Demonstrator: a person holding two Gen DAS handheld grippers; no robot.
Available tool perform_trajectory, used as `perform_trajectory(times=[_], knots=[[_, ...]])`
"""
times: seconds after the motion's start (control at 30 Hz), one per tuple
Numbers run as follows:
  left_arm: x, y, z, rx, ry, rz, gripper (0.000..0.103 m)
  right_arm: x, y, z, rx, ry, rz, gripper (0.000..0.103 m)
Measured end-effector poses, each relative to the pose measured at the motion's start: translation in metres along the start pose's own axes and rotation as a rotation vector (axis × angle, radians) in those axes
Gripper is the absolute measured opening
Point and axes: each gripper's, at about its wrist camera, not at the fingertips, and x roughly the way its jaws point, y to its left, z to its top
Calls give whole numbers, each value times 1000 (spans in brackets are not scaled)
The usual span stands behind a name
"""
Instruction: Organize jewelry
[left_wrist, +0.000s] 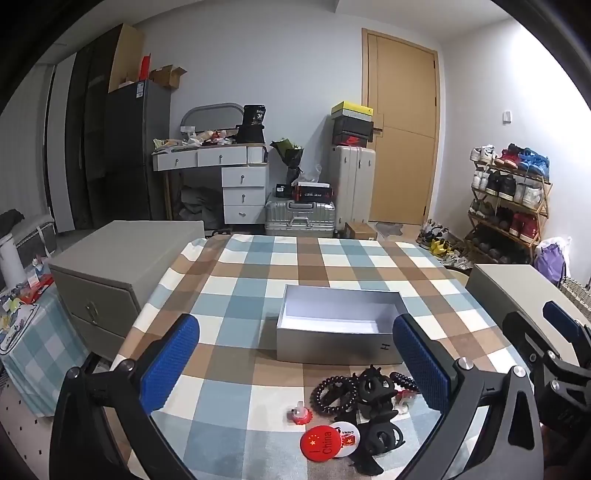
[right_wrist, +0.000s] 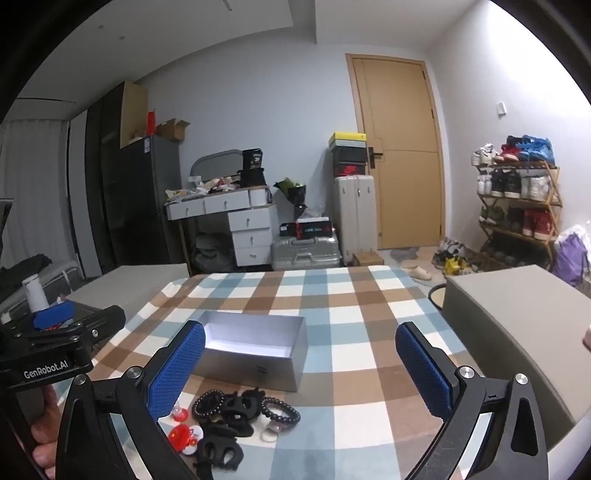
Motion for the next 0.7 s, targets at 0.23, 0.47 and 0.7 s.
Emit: perform_trajectory(times=[0.23, 0.47, 0.7], knots=[[4, -1, -4, 9, 23, -4, 102, 1, 2, 0, 1, 6, 4, 103], [5, -2, -5, 15, 34, 5, 102, -2, 2, -1, -1, 5, 4, 103], [4, -3, -4, 21, 27, 4, 102, 3, 0, -1, 17, 21, 1, 103]])
